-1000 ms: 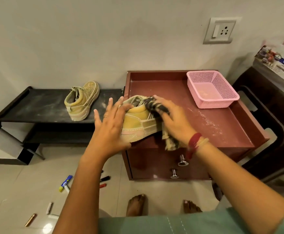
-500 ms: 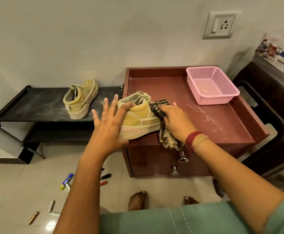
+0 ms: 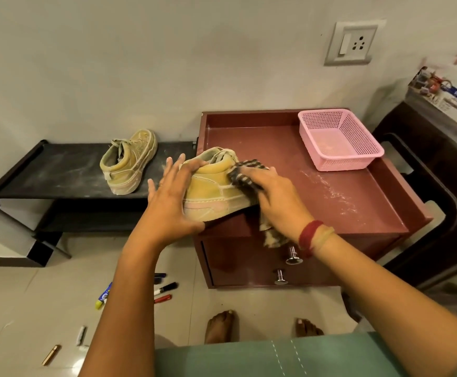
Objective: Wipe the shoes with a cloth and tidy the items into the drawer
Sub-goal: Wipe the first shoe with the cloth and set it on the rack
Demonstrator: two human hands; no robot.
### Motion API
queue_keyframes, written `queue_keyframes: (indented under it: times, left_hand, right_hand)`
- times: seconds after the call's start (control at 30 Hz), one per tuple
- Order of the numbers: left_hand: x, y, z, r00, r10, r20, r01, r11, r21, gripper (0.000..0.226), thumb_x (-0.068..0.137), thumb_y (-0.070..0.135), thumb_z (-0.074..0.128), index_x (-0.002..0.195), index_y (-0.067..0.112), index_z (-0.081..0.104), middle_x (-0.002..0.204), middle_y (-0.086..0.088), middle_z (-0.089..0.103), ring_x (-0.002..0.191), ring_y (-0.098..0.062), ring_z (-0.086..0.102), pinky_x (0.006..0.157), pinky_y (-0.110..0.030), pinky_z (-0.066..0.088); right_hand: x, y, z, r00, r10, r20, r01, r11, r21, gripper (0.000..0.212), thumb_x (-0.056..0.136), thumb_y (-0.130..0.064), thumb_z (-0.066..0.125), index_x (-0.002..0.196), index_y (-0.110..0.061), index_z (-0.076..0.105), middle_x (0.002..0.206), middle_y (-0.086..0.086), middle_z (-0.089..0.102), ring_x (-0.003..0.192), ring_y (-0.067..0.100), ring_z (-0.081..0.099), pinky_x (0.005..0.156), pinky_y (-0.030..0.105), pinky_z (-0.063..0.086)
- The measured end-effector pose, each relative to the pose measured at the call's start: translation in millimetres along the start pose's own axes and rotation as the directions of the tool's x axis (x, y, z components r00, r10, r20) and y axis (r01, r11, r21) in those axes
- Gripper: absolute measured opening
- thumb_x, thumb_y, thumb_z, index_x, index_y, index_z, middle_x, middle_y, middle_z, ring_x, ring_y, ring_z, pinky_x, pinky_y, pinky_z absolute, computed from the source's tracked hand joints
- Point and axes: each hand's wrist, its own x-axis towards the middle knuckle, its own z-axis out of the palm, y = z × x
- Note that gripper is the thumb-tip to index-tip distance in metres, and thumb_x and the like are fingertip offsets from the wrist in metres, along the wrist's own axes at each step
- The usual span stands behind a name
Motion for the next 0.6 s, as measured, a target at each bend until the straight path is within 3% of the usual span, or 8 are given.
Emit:
queue_keyframes:
  times: [0.1,0.27,0.4,0.43,0.53,0.6]
  left_hand:
    - [0.8,-1.7,-1.4,1.000,-0.019,-0.002,0.019,0.999,-0.032,0.104,0.057,0.014,0.081,0.135,0.052,0.023,0.160,0.006,0.008,0.146,-0.011,-0.011,0.116,-0.058,-0.006]
    - [-0.1,0.5,-2.2,1.000,-0.008,0.005,0.009,0.999,-0.039,0.104,0.056,0.014,0.081,0.136,0.050,0.025,0.160,0.007,0.008,0.146,-0.009,-0.011,0.116,-0.057,-0.006]
    - [0.1,-1.3,-3.7,1.000,-0.008,0.016,0.009,0.999,-0.054,0.104,0.057,0.012,0.081,0.134,0.052,0.024,0.160,0.008,0.008,0.145,-0.008,-0.012,0.116,-0.058,-0.004]
    - [0.3,-1.1,-4.4,1.000,-0.009,0.022,0.010,0.998,-0.054,0.104,0.057,0.011,0.081,0.134,0.052,0.024,0.160,0.009,0.008,0.145,-0.008,-0.012,0.116,-0.058,-0.004]
    - [-0.2,0.0,-4.1,0.999,0.008,0.033,-0.007,0.999,-0.032,0.103,0.058,0.014,0.083,0.135,0.051,0.025,0.160,0.010,0.006,0.145,-0.008,-0.013,0.116,-0.058,-0.006]
    - [-0.1,-0.4,-2.2,0.999,0.020,0.030,-0.020,1.000,0.001,0.103,0.060,0.019,0.085,0.136,0.051,0.024,0.160,0.011,0.004,0.145,-0.008,-0.015,0.116,-0.058,-0.007]
  right_hand:
    - [-7.9,-13.6,10.2,0.979,-0.172,0.105,0.174,0.985,-0.009,0.057,0.079,0.011,0.040,0.127,-0.016,0.057,0.136,0.003,0.052,0.128,0.018,0.044,0.115,0.033,0.016]
    - [7.9,19.8,1.5,0.989,0.150,0.001,-0.149,0.982,-0.114,0.051,0.084,0.008,0.039,0.122,-0.018,0.060,0.127,0.004,0.060,0.118,0.030,0.053,0.115,0.033,0.010]
    - [-11.1,4.5,5.8,0.996,-0.042,0.085,0.051,0.993,-0.109,0.056,0.080,0.010,0.040,0.124,-0.018,0.059,0.133,0.005,0.055,0.123,0.026,0.050,0.112,0.040,0.028]
    - [-10.5,12.3,5.9,0.996,-0.030,0.087,0.042,0.989,-0.144,0.057,0.080,0.010,0.040,0.125,-0.020,0.059,0.133,0.004,0.055,0.124,0.028,0.048,0.111,0.042,0.029]
    - [3.9,53.9,-4.1,0.968,0.250,0.033,-0.236,0.945,-0.228,0.060,0.080,0.009,0.037,0.123,-0.026,0.059,0.132,0.003,0.056,0.124,0.035,0.048,0.114,0.046,0.025]
    - [4.1,55.0,-8.4,0.956,0.292,0.025,-0.282,0.941,-0.187,0.059,0.079,0.011,0.037,0.121,-0.022,0.061,0.128,0.006,0.059,0.120,0.031,0.052,0.113,0.045,0.026]
